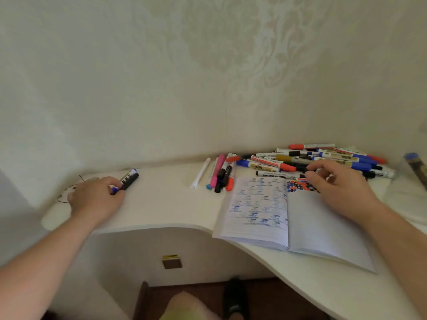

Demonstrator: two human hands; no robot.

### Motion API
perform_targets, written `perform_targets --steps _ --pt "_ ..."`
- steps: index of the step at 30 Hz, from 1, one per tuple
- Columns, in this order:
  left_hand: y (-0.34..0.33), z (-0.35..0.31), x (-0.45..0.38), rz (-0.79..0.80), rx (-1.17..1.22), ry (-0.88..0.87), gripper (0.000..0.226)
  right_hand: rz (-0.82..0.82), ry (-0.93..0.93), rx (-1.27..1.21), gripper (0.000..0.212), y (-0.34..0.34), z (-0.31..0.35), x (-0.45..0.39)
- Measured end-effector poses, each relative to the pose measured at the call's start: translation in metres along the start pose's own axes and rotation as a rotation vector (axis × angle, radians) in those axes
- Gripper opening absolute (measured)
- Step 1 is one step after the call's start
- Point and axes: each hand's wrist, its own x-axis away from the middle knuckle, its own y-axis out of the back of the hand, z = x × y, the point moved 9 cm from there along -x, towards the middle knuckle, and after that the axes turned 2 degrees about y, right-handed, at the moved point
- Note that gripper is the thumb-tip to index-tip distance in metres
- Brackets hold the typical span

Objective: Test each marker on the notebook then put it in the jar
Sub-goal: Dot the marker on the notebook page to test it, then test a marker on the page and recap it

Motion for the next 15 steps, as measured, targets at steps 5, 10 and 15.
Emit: perform_targets --steps 5,10,15 --pt "-0.015 -0.010 -0.007 0.043 0.230 -0.056 0.011 -0.002 0.013 -0.003 0.003 0.000 -0.001 -0.001" --pt "-0.009 -0.022 -0.010 -0.033 0.085 -0.050 0.006 -0.008 0.024 -0.035 0.004 0.002 0.000 -0.003" --pt "-0.010 -0.092 -0.005 -0.045 0.147 -0.181 0.010 -0.043 0.000 -0.041 0.005 0.005 -0.007 -0.007"
